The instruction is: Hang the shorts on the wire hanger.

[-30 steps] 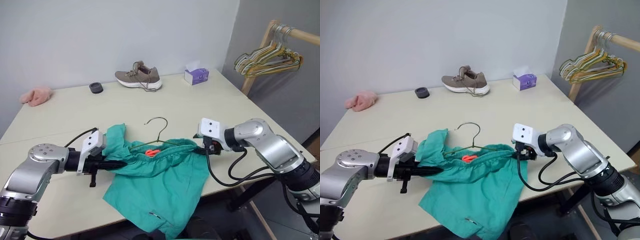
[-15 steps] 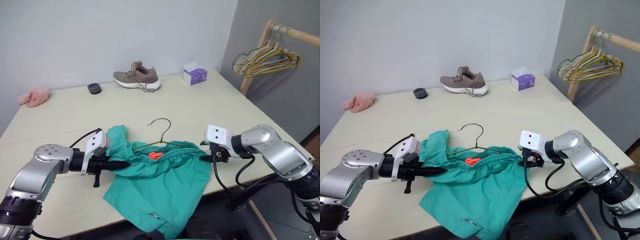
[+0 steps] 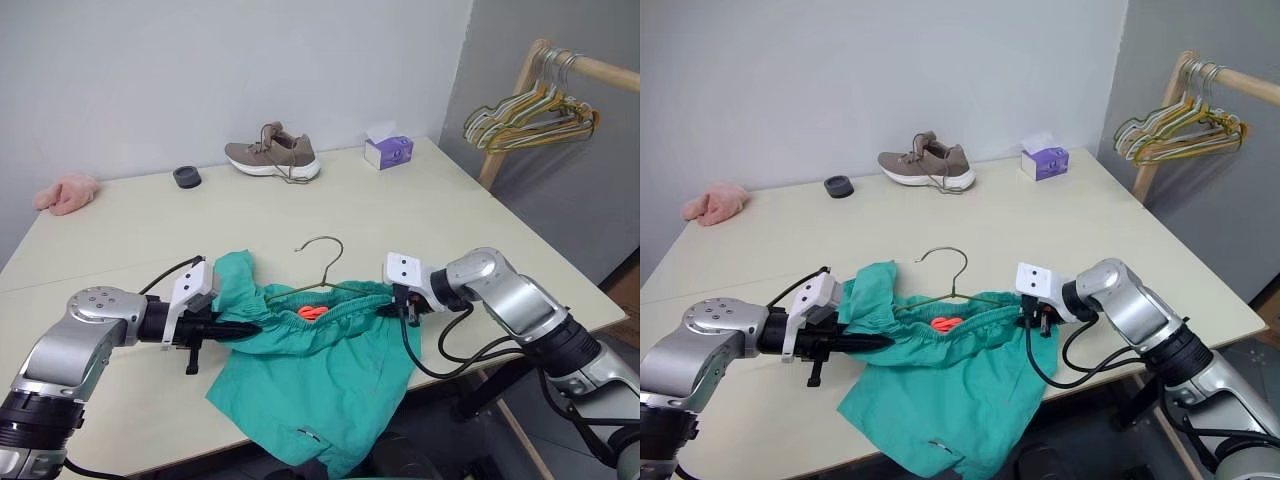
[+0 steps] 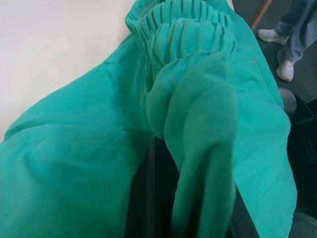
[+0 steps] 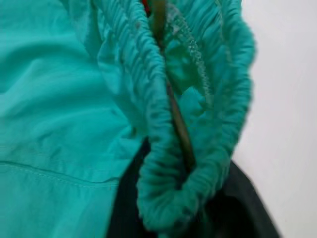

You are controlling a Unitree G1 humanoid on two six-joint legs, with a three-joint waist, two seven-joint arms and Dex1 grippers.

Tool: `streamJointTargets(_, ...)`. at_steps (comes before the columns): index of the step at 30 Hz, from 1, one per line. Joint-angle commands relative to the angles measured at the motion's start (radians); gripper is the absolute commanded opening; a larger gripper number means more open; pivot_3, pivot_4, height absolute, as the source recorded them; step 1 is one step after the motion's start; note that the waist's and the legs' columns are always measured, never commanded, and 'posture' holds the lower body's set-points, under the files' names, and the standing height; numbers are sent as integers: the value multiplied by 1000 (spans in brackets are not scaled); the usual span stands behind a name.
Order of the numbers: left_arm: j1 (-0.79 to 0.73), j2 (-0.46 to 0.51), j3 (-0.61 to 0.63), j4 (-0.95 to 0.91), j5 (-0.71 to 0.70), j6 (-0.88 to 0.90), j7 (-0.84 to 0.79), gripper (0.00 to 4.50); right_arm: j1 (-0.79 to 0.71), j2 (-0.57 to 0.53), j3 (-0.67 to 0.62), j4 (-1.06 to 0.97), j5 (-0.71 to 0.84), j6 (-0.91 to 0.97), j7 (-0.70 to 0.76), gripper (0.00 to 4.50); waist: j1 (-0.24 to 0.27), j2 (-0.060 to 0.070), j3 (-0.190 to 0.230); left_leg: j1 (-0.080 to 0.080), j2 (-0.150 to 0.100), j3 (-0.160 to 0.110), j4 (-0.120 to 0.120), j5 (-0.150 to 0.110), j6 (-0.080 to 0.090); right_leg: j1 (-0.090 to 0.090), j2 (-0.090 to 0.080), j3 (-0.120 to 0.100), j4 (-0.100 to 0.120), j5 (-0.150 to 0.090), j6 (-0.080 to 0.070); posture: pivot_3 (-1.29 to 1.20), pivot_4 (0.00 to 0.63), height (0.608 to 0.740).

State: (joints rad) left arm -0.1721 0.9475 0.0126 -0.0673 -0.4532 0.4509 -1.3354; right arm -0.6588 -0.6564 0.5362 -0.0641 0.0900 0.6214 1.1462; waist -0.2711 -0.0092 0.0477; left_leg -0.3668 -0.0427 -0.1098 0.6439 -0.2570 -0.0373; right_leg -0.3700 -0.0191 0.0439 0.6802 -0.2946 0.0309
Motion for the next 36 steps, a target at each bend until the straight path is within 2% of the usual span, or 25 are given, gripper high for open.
streamJointTargets(1, -25, -8, 14, -24, -14, -8, -4, 0, -34, -2, -31, -30, 2, 1, 18, 31, 0, 0, 0, 0, 0, 0, 0, 0, 0, 0, 0, 0, 0, 0, 0, -288, 0, 740)
streamJointTargets(6, -38, -35, 19, -9, -19, -1, 17, 0, -19, -14, -61, -84, 37, 51, 40, 31, 0, 0, 0, 0, 0, 0, 0, 0, 0, 0, 0, 0, 0, 0, 0, -293, 0, 740)
streamJointTargets(10, -71, -80, 41, 40, -8, 1, 83, 1055, 0, -27, -100, -134, 74, 118, 36, 0, 2, -1, -1, 0, 0, -1, 1, 0, 0, 0, 0, -1, 0, 0, 0, -297, 0, 740)
streamJointTargets(18, -79, -93, 134, 146, 17, -94, 170, 3427, 77, -101, -172, -202, 117, 191, 15, 0, 1, -1, -1, 0, 0, -1, 0, 0, 0, 0, 0, 0, 0, 0, 0, -305, 0, 740)
streamJointTargets(22, -117, -101, 193, 246, 13, -106, 238, 3427, 143, -136, -232, -215, 139, 245, -23, 0, 1, -1, -1, 0, 0, -1, 1, 0, 0, 0, 0, -1, 0, 0, 0, -314, 0, 740)
streamJointTargets(25, -125, -113, 211, 254, -16, -78, 244, 3427, 201, -150, -313, -230, 174, 311, -72, 0, 1, -1, -1, 0, 0, -1, 1, 0, 0, 0, 0, 0, 0, 0, 0, -326, 0, 740)
streamJointTargets(28, -113, -136, 185, 172, -52, -23, 226, 3953, 286, -164, -445, -244, 211, 396, -138, 0, 4, -2, -1, -1, -1, -1, 1, 0, 0, 0, -1, 0, 0, 0, 0, -341, 0, 740)
streamJointTargets(30, -119, -167, 151, 98, -81, 18, 214, 4470, 359, -175, -549, -262, 236, 451, -179, 0, 6, -2, -1, -2, -1, -1, 1, 0, 0, 0, -1, 0, 0, 0, 0, -359, 0, 740)
streamJointTargets(36, -206, -284, 69, -60, -170, 146, 248, 4470, 528, -153, -848, -300, 277, 591, -313, 0, 0, -3, -2, -2, -1, 1, 2, 0, 0, 1, 0, 0, 0, 0, 1, -414, 0, 740)
